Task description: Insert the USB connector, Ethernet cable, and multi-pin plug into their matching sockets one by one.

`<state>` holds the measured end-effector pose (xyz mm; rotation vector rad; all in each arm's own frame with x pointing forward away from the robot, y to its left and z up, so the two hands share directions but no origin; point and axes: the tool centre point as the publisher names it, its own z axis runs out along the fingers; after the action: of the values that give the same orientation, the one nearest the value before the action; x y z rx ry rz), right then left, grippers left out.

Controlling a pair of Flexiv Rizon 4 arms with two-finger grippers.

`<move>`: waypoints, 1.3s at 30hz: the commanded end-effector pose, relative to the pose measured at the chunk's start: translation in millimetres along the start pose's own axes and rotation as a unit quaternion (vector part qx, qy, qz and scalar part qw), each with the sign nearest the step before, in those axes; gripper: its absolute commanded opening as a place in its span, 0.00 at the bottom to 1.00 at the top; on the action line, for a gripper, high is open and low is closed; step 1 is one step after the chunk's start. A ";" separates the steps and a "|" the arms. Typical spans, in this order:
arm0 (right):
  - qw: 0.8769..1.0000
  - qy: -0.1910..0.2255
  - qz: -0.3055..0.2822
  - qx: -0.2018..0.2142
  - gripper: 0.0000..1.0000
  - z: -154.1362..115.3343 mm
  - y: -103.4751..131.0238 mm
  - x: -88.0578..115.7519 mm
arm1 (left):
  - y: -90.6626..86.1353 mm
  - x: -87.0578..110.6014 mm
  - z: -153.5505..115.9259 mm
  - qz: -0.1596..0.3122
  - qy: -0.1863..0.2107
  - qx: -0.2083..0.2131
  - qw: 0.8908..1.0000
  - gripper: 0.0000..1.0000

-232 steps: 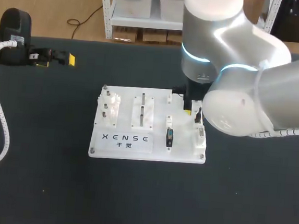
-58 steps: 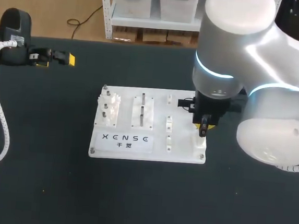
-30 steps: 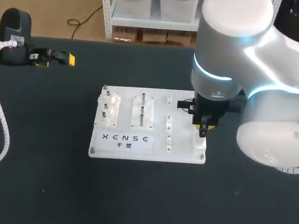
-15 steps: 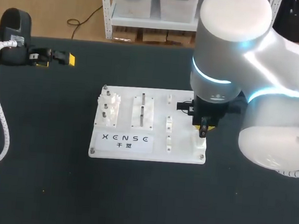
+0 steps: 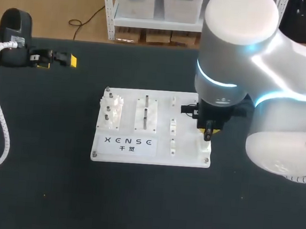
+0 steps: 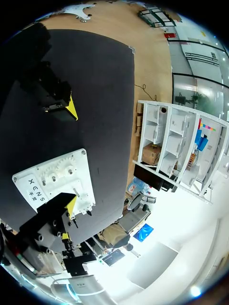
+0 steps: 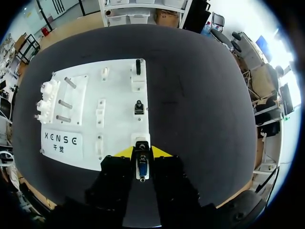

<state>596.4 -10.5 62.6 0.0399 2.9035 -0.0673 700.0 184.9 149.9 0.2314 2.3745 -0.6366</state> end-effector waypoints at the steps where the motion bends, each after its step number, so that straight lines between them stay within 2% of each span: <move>1: 1.000 -0.003 0.000 -0.004 0.00 2.9 -1.7 8.2 | 0.0 0.0 0.0 0.000 0.000 0.000 1.000 1.00; 39: 1.000 -0.002 0.000 -0.011 0.00 0.1 -2.4 7.0 | 0.0 0.0 0.0 0.000 0.000 0.000 1.000 1.00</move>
<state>594.0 -10.6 63.6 0.0348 2.9064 -0.0395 700.0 184.9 149.9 0.2314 2.3744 -0.6366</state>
